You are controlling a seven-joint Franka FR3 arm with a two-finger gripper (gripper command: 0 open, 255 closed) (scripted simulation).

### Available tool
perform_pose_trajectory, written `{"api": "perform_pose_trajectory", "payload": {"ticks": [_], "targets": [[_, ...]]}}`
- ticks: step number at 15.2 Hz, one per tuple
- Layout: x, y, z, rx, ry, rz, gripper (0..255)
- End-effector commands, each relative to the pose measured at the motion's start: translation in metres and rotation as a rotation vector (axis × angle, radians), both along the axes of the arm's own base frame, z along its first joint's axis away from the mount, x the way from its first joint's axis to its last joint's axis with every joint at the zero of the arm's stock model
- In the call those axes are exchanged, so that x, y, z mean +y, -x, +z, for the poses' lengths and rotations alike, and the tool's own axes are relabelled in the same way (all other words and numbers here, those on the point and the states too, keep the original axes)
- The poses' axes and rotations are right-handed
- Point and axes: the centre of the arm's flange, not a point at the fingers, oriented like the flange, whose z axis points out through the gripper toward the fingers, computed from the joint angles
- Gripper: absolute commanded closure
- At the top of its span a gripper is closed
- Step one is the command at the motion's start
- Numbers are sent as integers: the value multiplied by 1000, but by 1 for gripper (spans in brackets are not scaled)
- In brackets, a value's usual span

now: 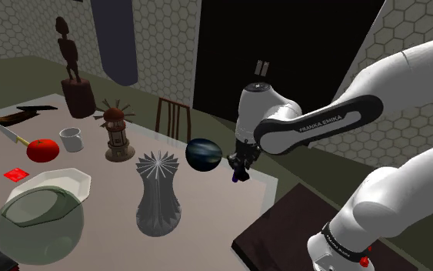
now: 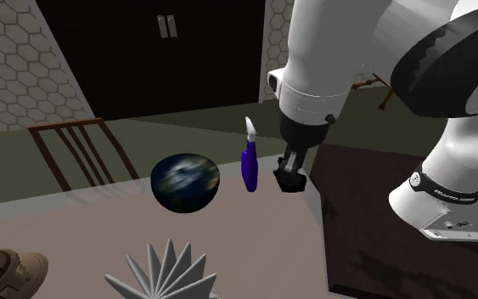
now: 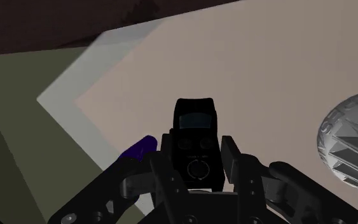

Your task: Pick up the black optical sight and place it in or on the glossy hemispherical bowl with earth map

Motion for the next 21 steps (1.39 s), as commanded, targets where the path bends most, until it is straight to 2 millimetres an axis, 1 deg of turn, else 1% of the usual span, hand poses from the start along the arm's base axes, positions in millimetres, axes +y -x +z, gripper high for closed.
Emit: {"api": "perform_pose_trajectory", "payload": {"ticks": [1, 21], "targets": [[-2, -28, 3, 0, 0, 0, 255], [-13, -292, 6, 0, 0, 0, 255]]}}
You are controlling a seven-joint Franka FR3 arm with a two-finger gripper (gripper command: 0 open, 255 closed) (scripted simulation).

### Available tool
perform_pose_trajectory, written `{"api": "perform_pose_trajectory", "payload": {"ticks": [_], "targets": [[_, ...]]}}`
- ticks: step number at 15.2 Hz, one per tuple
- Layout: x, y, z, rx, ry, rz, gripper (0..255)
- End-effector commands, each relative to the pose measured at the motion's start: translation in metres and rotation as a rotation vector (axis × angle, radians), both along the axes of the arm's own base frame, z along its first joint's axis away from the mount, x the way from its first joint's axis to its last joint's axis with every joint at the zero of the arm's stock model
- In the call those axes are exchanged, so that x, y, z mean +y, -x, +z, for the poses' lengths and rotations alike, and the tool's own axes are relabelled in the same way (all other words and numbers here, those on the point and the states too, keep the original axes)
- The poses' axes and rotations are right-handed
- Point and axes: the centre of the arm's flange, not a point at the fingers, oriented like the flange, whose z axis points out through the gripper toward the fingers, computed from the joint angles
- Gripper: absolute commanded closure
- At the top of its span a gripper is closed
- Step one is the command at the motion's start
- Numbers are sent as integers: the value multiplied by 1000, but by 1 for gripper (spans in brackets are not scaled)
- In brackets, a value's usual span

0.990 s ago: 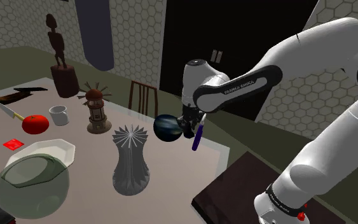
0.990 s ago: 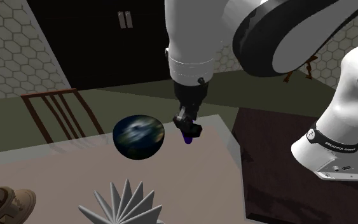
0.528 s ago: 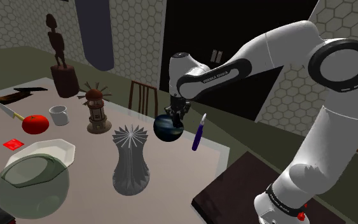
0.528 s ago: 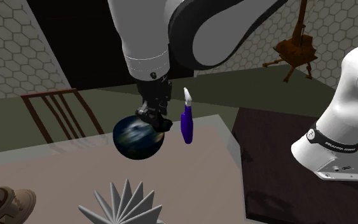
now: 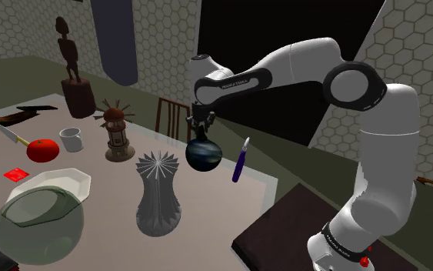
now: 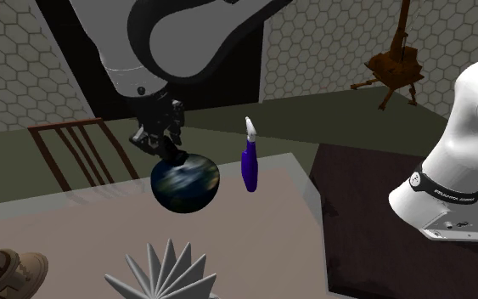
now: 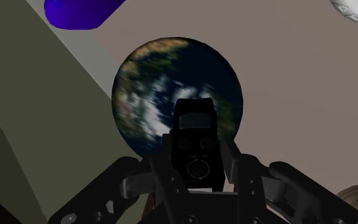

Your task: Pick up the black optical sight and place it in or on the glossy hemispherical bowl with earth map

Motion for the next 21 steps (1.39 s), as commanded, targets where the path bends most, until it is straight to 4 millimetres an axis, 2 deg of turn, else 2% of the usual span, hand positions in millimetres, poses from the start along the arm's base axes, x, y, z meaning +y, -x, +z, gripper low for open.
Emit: {"api": "perform_pose_trajectory", "payload": {"ticks": [1, 15, 21], "targets": [[-3, -29, 1, 0, 0, 0, 255], [-3, -29, -73, 0, 0, 0, 255], [-3, -29, -73, 0, 0, 0, 255]]}}
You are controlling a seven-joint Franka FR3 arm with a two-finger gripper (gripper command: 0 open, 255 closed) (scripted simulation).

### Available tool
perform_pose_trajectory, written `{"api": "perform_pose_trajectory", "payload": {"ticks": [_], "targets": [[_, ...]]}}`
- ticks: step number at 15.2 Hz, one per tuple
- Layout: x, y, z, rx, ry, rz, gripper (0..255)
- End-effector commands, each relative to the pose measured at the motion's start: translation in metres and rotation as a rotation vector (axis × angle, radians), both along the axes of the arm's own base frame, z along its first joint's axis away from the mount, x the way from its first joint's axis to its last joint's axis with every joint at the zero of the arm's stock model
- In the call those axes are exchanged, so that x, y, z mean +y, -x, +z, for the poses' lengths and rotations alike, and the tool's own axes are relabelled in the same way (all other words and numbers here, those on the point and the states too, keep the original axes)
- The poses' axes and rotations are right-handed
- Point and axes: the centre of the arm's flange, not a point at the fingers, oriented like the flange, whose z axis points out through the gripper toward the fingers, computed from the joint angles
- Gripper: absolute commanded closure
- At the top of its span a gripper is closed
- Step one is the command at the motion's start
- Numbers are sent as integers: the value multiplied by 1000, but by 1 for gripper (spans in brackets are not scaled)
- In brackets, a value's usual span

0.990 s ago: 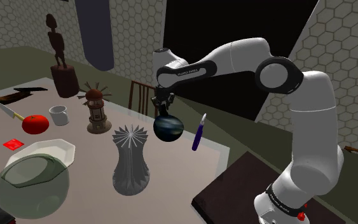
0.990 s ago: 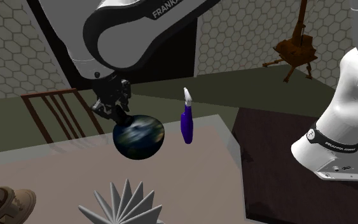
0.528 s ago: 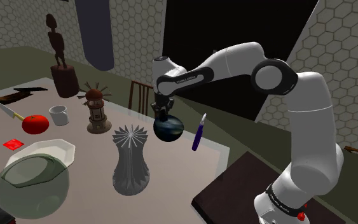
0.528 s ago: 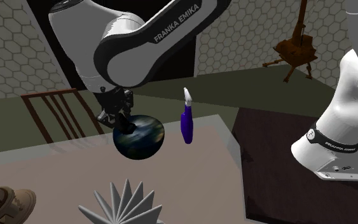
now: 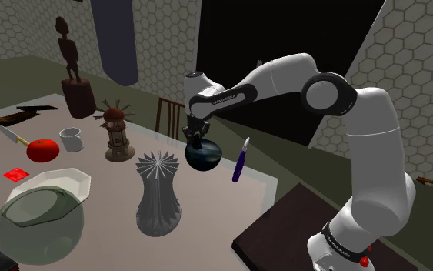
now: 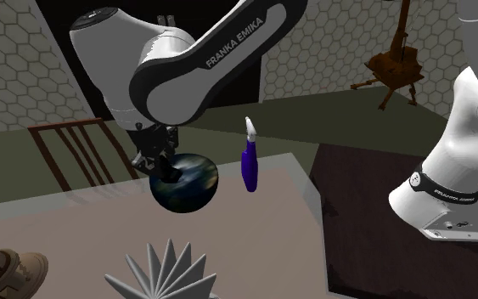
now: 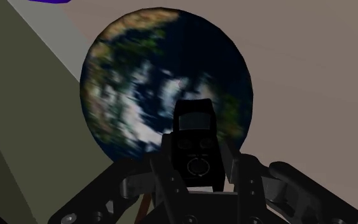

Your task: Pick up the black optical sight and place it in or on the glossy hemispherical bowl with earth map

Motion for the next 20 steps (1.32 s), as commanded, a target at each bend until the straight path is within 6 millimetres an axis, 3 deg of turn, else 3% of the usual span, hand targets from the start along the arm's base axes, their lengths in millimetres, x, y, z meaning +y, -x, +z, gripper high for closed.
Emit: {"api": "perform_pose_trajectory", "payload": {"ticks": [1, 2, 3, 8, 12, 20], "targets": [[-1, 0, -2, 4, 2, -1, 255], [-1, 0, -2, 4, 2, -1, 255], [-1, 1, -2, 4, 2, -1, 0], [-1, 0, -2, 4, 2, -1, 0], [7, 1, 47, 4, 2, -1, 0], [7, 1, 47, 4, 2, -1, 0]]}}
